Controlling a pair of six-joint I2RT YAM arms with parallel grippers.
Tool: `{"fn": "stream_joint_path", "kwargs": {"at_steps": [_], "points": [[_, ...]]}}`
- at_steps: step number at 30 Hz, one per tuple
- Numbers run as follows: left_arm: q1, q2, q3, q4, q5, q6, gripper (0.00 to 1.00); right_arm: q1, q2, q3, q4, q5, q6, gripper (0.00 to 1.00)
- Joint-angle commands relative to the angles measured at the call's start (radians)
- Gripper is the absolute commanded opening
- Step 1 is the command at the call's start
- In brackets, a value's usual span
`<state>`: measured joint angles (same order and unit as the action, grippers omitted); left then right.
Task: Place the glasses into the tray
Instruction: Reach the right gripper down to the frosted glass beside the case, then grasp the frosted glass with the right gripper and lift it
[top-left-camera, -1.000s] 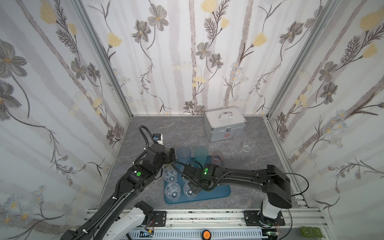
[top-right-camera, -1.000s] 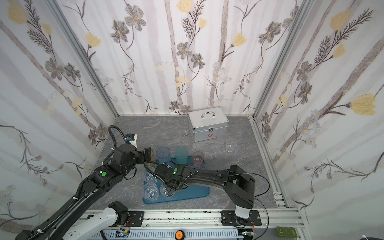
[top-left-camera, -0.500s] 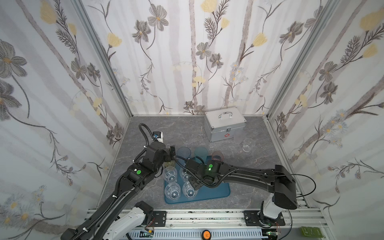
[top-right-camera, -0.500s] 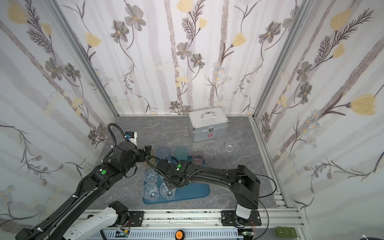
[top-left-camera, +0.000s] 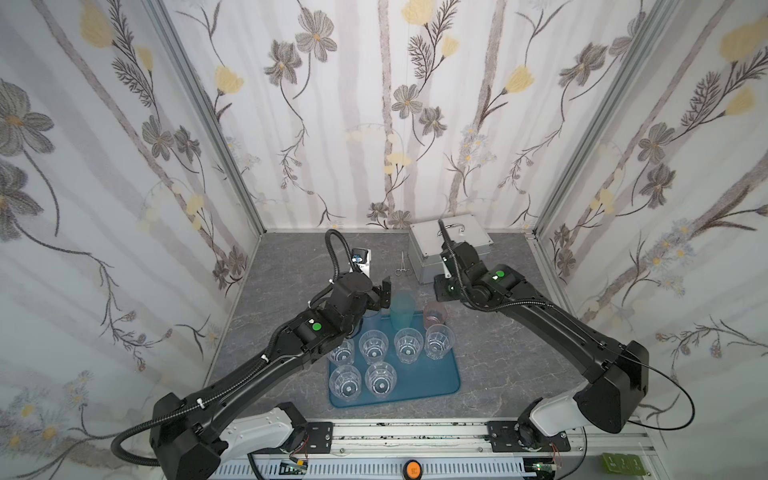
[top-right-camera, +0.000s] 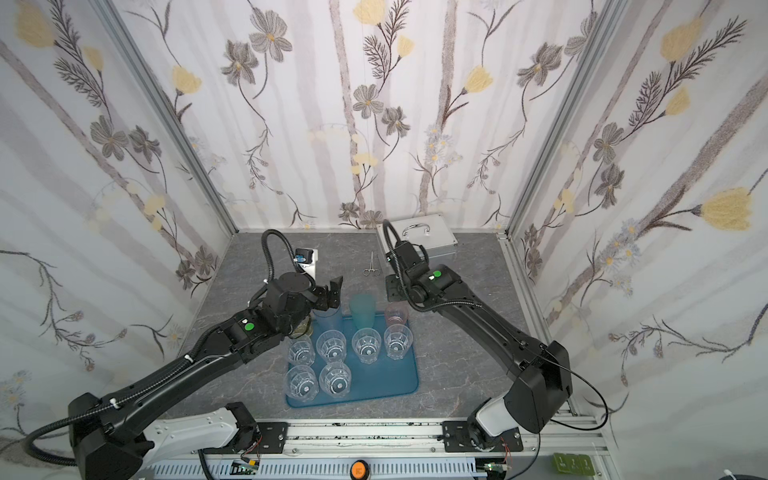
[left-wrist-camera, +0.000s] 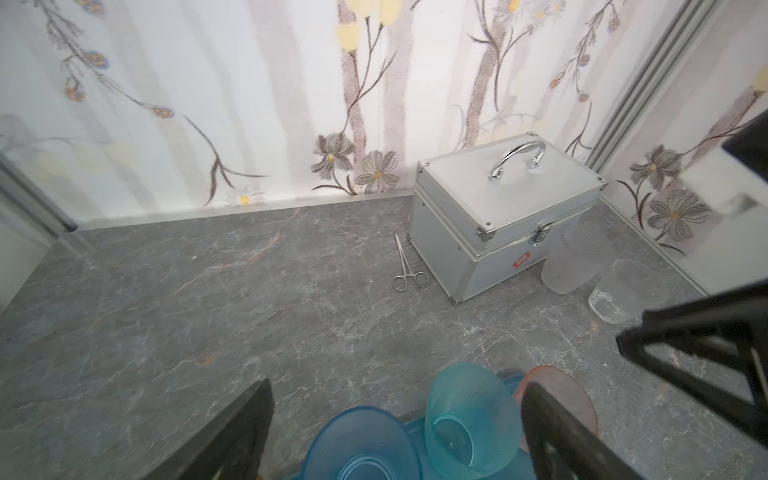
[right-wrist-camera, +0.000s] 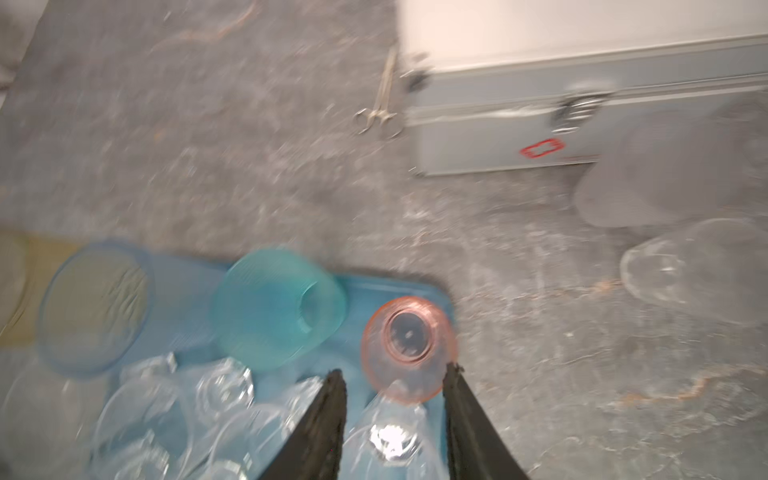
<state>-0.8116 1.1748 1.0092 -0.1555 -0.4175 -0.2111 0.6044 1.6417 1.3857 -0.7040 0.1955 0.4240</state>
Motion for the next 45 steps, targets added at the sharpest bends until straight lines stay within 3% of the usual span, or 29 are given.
{"fn": "stream_joint_path", "kwargs": {"at_steps": [1, 8, 16, 25, 31, 45], "points": [[-0.018, 0.078, 0.039, 0.193, 0.000, 0.071, 0.96, -0.114, 0.000, -0.011, 0.121, -0.012, -0.033, 0.40], [-0.036, 0.326, 0.172, 0.294, 0.075, 0.124, 0.97, -0.348, 0.097, -0.016, 0.231, -0.083, -0.008, 0.43], [-0.073, 0.527, 0.274, 0.344, 0.133, 0.136, 0.98, -0.482, 0.264, 0.025, 0.299, -0.128, 0.035, 0.43], [-0.101, 0.609, 0.278, 0.372, 0.157, 0.152, 0.99, -0.511, 0.436, 0.129, 0.305, -0.135, 0.042, 0.42], [-0.108, 0.629, 0.278, 0.372, 0.167, 0.156, 0.99, -0.518, 0.475, 0.139, 0.301, -0.111, 0.041, 0.39], [-0.113, 0.642, 0.278, 0.372, 0.171, 0.161, 0.99, -0.528, 0.377, 0.102, 0.282, -0.056, 0.021, 0.39]]}}
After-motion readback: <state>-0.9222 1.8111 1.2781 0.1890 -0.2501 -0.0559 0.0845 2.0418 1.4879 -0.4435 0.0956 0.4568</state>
